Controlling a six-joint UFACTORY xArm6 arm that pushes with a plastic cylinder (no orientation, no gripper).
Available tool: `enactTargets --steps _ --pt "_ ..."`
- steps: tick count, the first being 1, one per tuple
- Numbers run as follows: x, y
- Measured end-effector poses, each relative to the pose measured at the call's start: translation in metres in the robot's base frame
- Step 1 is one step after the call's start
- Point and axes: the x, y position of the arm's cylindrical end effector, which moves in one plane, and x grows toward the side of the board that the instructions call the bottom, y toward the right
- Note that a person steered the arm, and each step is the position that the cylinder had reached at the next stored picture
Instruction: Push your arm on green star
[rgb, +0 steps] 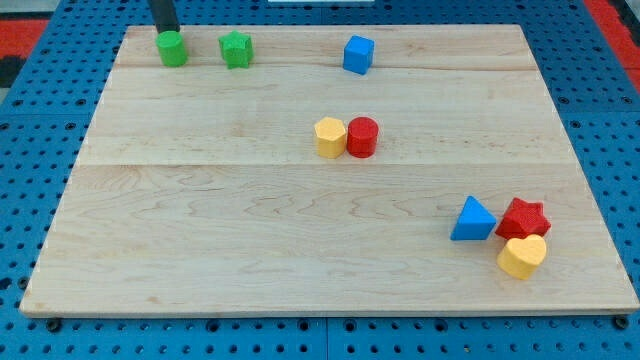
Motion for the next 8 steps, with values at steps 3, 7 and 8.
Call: enactTargets --steps 3,7,8 --pt "0.013 0.069" --pt "0.013 0.095" --pt "0.001 0.134"
